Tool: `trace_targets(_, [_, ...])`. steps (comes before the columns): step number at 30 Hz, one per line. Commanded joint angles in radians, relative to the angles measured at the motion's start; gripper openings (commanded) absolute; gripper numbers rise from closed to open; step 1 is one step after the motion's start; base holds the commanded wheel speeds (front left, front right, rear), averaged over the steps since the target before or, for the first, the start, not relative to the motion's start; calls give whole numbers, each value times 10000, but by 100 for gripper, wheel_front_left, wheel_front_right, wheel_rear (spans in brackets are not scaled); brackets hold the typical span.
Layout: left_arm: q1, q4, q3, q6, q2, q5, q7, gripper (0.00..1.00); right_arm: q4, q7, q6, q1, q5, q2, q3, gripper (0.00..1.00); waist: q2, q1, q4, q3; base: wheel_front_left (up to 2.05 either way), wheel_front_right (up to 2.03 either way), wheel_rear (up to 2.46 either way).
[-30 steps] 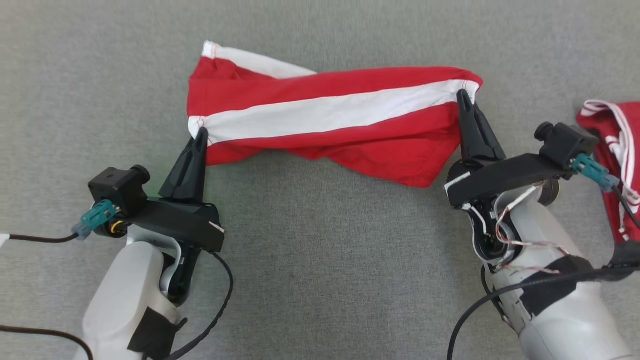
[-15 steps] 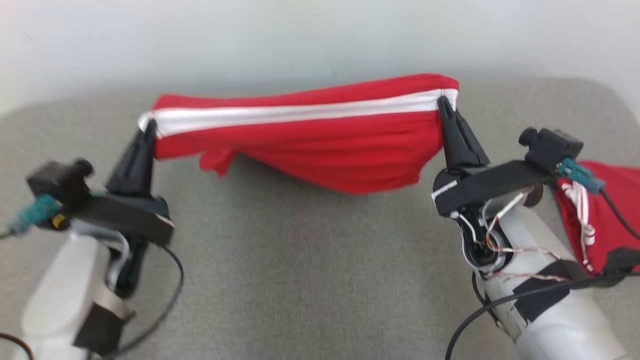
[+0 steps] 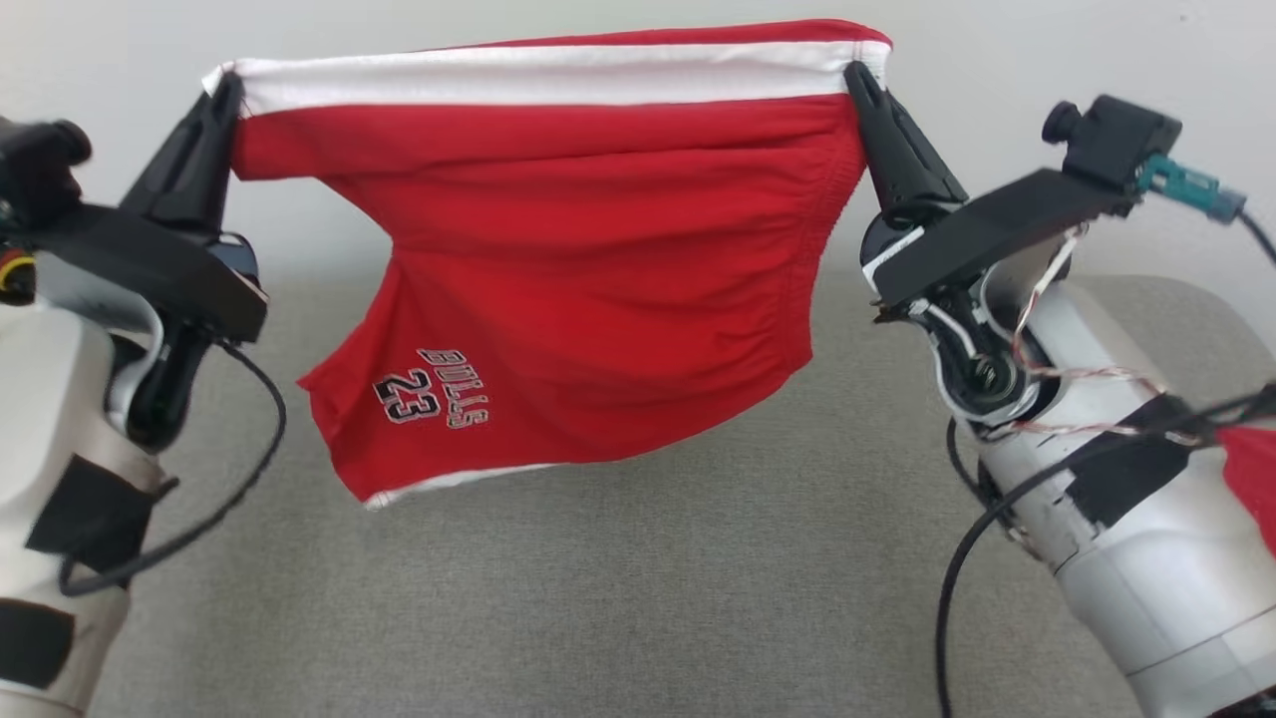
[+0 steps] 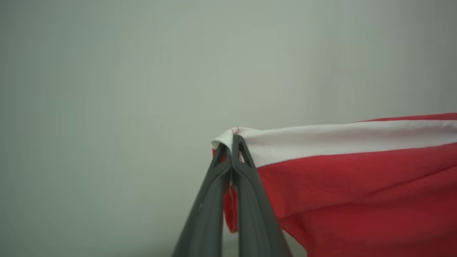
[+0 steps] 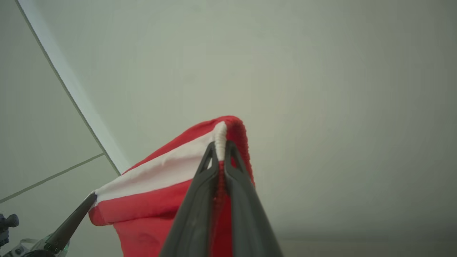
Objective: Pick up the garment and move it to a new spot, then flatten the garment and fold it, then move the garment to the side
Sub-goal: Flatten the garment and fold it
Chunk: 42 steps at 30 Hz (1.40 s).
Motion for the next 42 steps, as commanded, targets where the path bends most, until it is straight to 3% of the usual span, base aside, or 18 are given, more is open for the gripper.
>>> trace_targets(1, [-146, 40, -46, 7, 40, -169, 144, 0, 5, 133, 0, -193, 124, -206, 60, 0, 2, 2, 89, -3, 0, 0, 0])
trace_targets(5, [-641, 217, -529, 8, 320, -649, 1083, 0, 160, 693, 0, -587, 802, -562, 198, 0, 2, 2, 132, 259, 0, 0, 0])
trace_targets(10, [-1123, 362, -938, 8, 351, -1109, 1438, 0, 437, 1006, 0, -1202, 1221, -832, 404, 0, 2, 2, 89, 928, 0, 0, 0])
trace_targets(17, [-2049, 887, -1158, 11, -253, -1148, 1187, 0, 905, 1823, 0, -2460, 1746, -780, 706, 0, 2, 2, -96, 2837, 0, 0, 0])
trace_targets(23, [-3484, 1668, -1408, 174, -893, -519, 295, 0, 1743, 1983, 1, -3937, 1507, -849, 978, 0, 2, 2, -124, 4511, 0, 0, 0])
trace_targets(27, [-4707, 2121, -1575, 441, -1233, 202, -794, 0, 2228, 1313, 1, -5072, 948, -899, 1210, 0, 2, 2, -114, 5421, 0, 0, 0])
trace_targets(31, [-5787, 2144, -1381, 692, -1457, 855, -1284, 0, 2564, -27, 1, -5984, 344, -860, 1433, 0, 2, 2, -120, 6046, 0, 0, 0])
trace_targets(34, [-6131, 1061, -758, 880, -1529, 1494, -1312, 0, 2730, -906, 1, -6389, 188, -855, 1503, 0, 2, 2, -102, 6392, 0, 0, 0])
trace_targets(38, [-4994, 334, -189, 547, -1702, 2121, -1310, 0, 2697, -1195, 1, -5743, 316, -1023, 2053, 0, 2, 2, -49, 6514, 0, 0, 0])
trace_targets(42, [-3788, 61, 442, 200, -1972, 2071, -1317, 0, 1989, -1199, 1, -4850, 1079, -1408, 2904, 0, 2, 2, 19, 6512, 0, 0, 0])
